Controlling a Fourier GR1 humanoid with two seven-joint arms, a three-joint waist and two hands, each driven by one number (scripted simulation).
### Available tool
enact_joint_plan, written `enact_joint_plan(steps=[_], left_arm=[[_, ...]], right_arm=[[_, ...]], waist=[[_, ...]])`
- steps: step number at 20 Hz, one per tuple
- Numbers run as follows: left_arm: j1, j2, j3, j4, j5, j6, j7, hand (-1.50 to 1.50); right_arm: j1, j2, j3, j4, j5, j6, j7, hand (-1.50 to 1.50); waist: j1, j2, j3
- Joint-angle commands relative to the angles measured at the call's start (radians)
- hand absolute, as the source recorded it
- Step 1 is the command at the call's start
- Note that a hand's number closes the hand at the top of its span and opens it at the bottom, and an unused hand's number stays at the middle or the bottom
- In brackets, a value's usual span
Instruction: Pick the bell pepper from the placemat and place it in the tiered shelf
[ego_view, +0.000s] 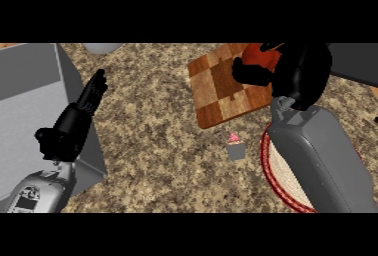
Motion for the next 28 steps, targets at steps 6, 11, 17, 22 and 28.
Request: enact_joint_plan(steps=[6,11,17,22,28], left_arm=[[0.08,-0.073,-0.03,0.066,-0.015,0.027,-0.017,0.0],[0.078,-0.079,-0.037,0.086,-0.022,0.009,-0.034,0.0],[0.061,-0.082,-0.017,0.109,-0.024,-0.001,-0.05,0.0],[0.054,-0.1,-0.022,0.099,-0.038,0.003,-0.053,0.0],[0.054,-0.126,-0.047,0.101,-0.062,0.008,-0.022,0.0]], right_arm=[[-0.135,-0.092,-0.124,-0.045,0.14,0.182,0.137,1.5],[-0.197,-0.113,-0.21,0.007,0.133,0.199,0.1,1.5],[-0.244,-0.192,-0.29,0.039,0.154,0.213,0.032,1.5],[-0.289,-0.262,-0.358,0.156,0.151,0.202,-0.05,1.5],[-0.236,-0.286,-0.323,0.147,0.186,0.197,-0.107,1.5]], waist=[[0.002,0.015,-0.027],[0.009,0.021,-0.026],[0.009,0.022,-0.026],[0.022,0.028,-0.026],[0.015,0.026,-0.025]])
